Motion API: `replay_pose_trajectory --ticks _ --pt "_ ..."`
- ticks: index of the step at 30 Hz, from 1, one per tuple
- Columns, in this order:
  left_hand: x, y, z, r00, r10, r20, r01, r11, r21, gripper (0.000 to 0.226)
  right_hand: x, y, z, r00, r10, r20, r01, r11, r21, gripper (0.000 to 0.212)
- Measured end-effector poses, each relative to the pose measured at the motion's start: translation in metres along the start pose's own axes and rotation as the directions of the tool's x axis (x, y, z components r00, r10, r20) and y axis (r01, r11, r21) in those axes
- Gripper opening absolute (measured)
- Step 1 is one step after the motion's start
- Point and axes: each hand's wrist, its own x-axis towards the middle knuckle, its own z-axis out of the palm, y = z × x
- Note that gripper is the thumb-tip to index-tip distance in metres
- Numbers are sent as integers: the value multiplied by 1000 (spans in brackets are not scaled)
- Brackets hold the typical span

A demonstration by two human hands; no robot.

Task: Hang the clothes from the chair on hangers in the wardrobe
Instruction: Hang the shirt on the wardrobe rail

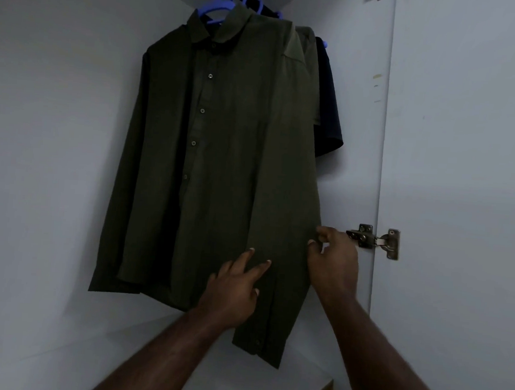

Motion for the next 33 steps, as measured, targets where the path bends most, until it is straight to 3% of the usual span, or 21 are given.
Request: replay_pose_trajectory --ticks 5,10,17,21,28,33 --pt "-8 10 -1 997 7 -82 -7 1000 2 66 -32 -20 -3 958 -238 160 259 957 -128 37" --pt "-24 5 -9 974 -86 -211 71 994 -79 64 -52 -44 0 909 -327 259 353 933 -62 39" --pt "-42 -65 -35 885 -269 -379 197 956 -218 61 -40 -81 37 904 -345 253 314 937 154 40" --pt "-37 -127 -60 791 -419 -446 303 901 -309 58 -33 -113 79 896 -357 265 297 924 241 39" --pt "-15 -226 -93 651 -607 -455 401 784 -473 51 -38 -190 165 887 -319 334 187 909 373 37" --pt "1 -275 -91 640 -679 -359 461 713 -528 50 -55 -224 227 856 -216 469 -8 902 431 37"
